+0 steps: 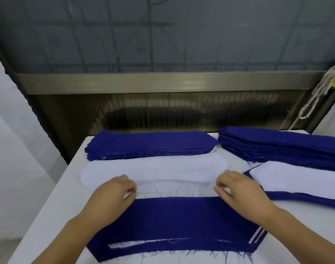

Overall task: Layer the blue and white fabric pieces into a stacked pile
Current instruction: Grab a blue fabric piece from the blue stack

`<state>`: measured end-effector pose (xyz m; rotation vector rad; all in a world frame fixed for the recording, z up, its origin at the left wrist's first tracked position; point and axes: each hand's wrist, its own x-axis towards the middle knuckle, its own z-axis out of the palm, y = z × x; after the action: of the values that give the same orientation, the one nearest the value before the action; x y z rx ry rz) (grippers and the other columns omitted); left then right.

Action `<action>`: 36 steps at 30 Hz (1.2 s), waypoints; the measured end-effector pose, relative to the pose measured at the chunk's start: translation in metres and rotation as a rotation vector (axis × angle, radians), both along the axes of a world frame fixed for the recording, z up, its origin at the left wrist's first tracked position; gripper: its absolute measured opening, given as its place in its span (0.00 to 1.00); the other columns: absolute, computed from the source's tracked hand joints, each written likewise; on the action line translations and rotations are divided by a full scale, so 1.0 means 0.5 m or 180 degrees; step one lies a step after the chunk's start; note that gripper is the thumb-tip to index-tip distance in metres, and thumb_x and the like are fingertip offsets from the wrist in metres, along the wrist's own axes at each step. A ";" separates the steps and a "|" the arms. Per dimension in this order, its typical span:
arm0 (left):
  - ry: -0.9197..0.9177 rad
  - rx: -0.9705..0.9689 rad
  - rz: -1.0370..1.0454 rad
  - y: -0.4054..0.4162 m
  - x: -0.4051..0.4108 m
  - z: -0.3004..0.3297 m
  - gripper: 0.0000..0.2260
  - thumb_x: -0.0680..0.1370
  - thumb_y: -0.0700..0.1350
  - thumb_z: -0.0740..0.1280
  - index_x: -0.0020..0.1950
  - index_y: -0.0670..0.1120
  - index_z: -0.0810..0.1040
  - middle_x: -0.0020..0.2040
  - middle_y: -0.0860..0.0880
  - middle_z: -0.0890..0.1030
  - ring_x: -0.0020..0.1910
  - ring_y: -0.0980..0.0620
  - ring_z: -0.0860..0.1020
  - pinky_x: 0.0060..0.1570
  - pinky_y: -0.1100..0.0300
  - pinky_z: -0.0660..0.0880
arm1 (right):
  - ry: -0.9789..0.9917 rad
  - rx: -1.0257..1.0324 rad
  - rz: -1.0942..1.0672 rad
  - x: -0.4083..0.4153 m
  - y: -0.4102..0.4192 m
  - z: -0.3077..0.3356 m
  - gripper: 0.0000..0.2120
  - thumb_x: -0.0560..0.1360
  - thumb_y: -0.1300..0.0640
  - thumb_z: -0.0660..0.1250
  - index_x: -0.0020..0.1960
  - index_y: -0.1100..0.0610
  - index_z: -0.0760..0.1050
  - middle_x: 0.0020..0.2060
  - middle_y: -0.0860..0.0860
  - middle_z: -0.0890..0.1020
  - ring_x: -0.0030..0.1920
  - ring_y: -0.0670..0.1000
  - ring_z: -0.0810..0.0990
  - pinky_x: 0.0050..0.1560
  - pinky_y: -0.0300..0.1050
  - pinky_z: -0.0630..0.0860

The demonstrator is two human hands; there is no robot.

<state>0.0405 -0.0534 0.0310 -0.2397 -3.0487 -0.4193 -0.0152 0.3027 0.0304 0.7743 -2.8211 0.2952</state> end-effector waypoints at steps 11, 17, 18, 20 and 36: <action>0.0103 0.0688 -0.0039 0.077 -0.181 -0.030 0.08 0.79 0.48 0.66 0.57 0.51 0.78 0.53 0.57 0.75 0.55 0.55 0.73 0.55 0.63 0.71 | -0.0536 -0.0217 0.0209 -0.167 -0.096 -0.037 0.05 0.79 0.45 0.61 0.50 0.45 0.69 0.46 0.41 0.71 0.47 0.44 0.69 0.51 0.37 0.64; -0.0081 0.0754 0.0000 0.083 -0.186 -0.030 0.11 0.76 0.55 0.68 0.56 0.55 0.77 0.53 0.58 0.73 0.55 0.57 0.70 0.54 0.64 0.69 | -0.0807 -0.0306 0.0118 -0.181 -0.103 -0.031 0.05 0.80 0.49 0.60 0.48 0.48 0.73 0.45 0.43 0.74 0.47 0.45 0.71 0.49 0.38 0.69; -0.0101 0.0729 0.0022 0.088 -0.186 -0.027 0.12 0.75 0.57 0.69 0.55 0.55 0.77 0.52 0.58 0.73 0.55 0.56 0.70 0.53 0.63 0.69 | -0.0868 -0.0284 0.0069 -0.184 -0.106 -0.028 0.07 0.81 0.50 0.59 0.48 0.51 0.74 0.45 0.45 0.75 0.47 0.46 0.72 0.49 0.39 0.70; -0.0154 0.0639 0.0085 0.097 -0.185 -0.021 0.14 0.73 0.61 0.69 0.54 0.56 0.76 0.53 0.57 0.72 0.54 0.56 0.70 0.53 0.61 0.71 | -0.0912 -0.0126 -0.0005 -0.191 -0.113 -0.023 0.11 0.82 0.51 0.57 0.50 0.55 0.75 0.44 0.47 0.75 0.46 0.48 0.73 0.47 0.40 0.69; 0.0392 -0.0227 0.0254 0.124 -0.184 -0.012 0.12 0.76 0.38 0.61 0.58 0.48 0.69 0.48 0.51 0.77 0.45 0.51 0.74 0.42 0.57 0.76 | -0.1247 -0.0385 -0.0366 -0.198 -0.129 -0.005 0.13 0.83 0.51 0.55 0.43 0.52 0.70 0.37 0.47 0.74 0.40 0.47 0.74 0.40 0.36 0.67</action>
<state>-0.0514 0.0085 0.0249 -0.1407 -2.9433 -0.2803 -0.1142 0.2383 0.0281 0.5780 -3.1545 0.6567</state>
